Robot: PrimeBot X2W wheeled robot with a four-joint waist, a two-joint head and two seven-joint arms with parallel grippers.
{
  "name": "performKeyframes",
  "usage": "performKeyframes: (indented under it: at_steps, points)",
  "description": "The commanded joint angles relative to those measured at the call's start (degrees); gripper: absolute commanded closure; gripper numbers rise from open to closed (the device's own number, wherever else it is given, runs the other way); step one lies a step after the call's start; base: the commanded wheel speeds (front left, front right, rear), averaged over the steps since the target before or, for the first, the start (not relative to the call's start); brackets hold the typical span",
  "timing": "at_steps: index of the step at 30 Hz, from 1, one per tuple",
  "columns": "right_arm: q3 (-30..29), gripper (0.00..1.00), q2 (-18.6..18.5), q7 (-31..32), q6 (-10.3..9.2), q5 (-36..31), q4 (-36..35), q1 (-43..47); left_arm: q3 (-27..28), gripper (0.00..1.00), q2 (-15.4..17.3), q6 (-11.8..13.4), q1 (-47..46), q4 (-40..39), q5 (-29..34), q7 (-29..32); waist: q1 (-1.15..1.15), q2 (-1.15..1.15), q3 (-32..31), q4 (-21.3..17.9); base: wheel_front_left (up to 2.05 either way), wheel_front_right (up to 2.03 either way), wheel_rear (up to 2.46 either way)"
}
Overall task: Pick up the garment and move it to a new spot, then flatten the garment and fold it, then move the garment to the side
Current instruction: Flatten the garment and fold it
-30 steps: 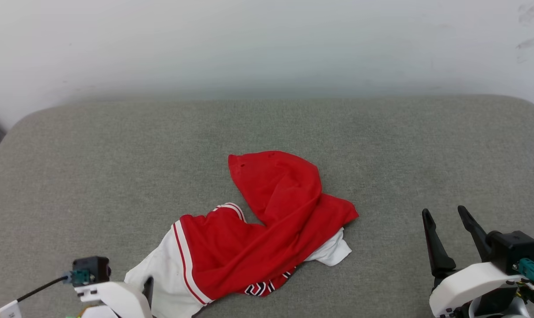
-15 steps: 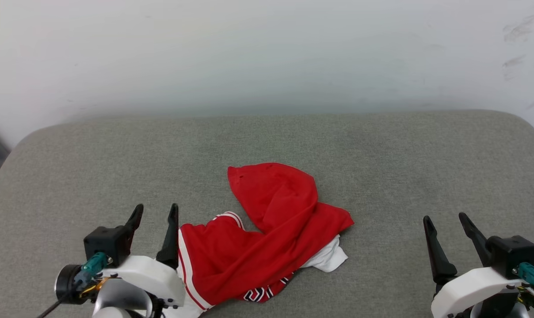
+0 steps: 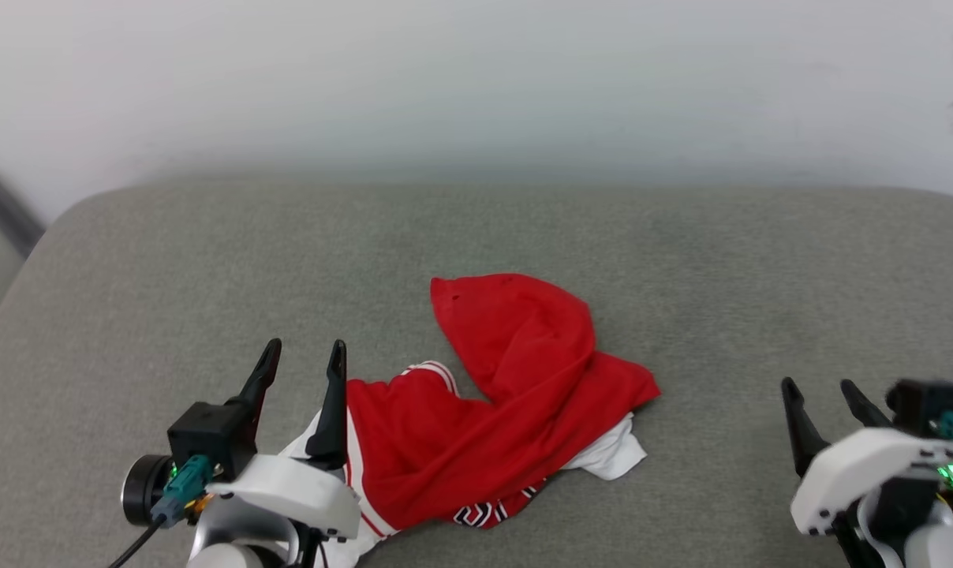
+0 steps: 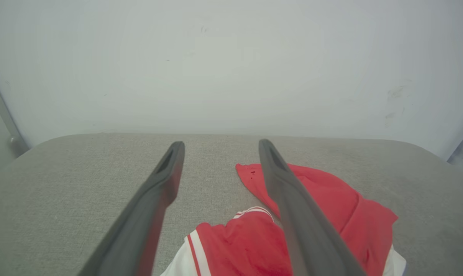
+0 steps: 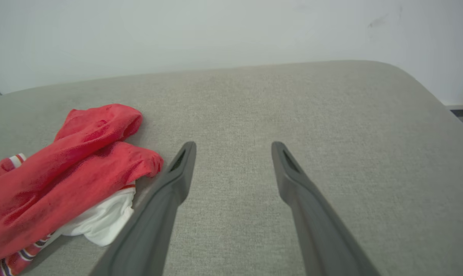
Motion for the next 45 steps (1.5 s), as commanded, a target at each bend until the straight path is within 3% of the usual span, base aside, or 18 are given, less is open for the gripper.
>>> performKeyframes:
  at_steps: [1,11,20,21,22,23,34,45]
  points:
    - [0.6,0.0,0.1,2.5,-0.04,-0.5,1.5,-2.7,-0.2,0.0,-0.3,0.0,-1.3,-0.3,0.0,-0.4,0.0,0.0,2.2,2.0,0.0,0.0,0.0]
    - [9.6,0.0,-5.4,24.3,-0.06,6.1,10.1,-15.1,-3.3,0.0,-2.4,-2.5,-6.5,1.7,1.0,-2.7,0.0,0.0,9.5,8.9,0.0,0.0,0.0]
    - [13.4,0.0,-8.9,33.4,-0.09,8.4,21.4,-18.7,-4.6,0.0,-3.7,-3.5,-8.6,5.3,0.6,-4.0,0.0,0.0,11.6,10.5,0.0,0.0,0.0]
    - [13.4,0.1,-8.9,34.1,-0.09,8.8,22.8,-18.7,-4.6,0.0,-3.8,-3.6,-8.8,5.6,0.5,-4.1,0.0,0.0,11.7,10.6,0.0,0.0,0.0]
    - [13.6,0.66,-8.9,34.5,-0.09,9.1,23.9,-18.8,-4.7,0.0,-3.9,-3.6,-8.9,5.9,0.4,-4.2,0.0,0.0,11.7,10.6,0.0,0.0,0.0]
    - [13.7,1.0,-8.9,33.9,-0.09,9.5,24.4,-19.3,-4.8,0.0,-4.0,-3.6,-9.0,6.2,0.3,-4.2,0.0,0.0,11.7,10.6,0.0,0.0,0.0]
    - [17.2,1.0,-9.8,24.7,-0.05,12.1,20.0,-25.4,-4.8,0.0,-3.3,-3.3,-8.1,7.7,-0.2,-4.0,0.0,0.0,8.9,9.2,0.0,0.0,0.0]
    - [22.1,1.0,-7.3,13.8,-0.05,9.0,6.7,-22.3,-4.5,0.0,-2.1,-2.2,-5.7,7.1,-0.8,-2.9,0.0,0.0,5.2,6.2,0.0,0.0,0.0]
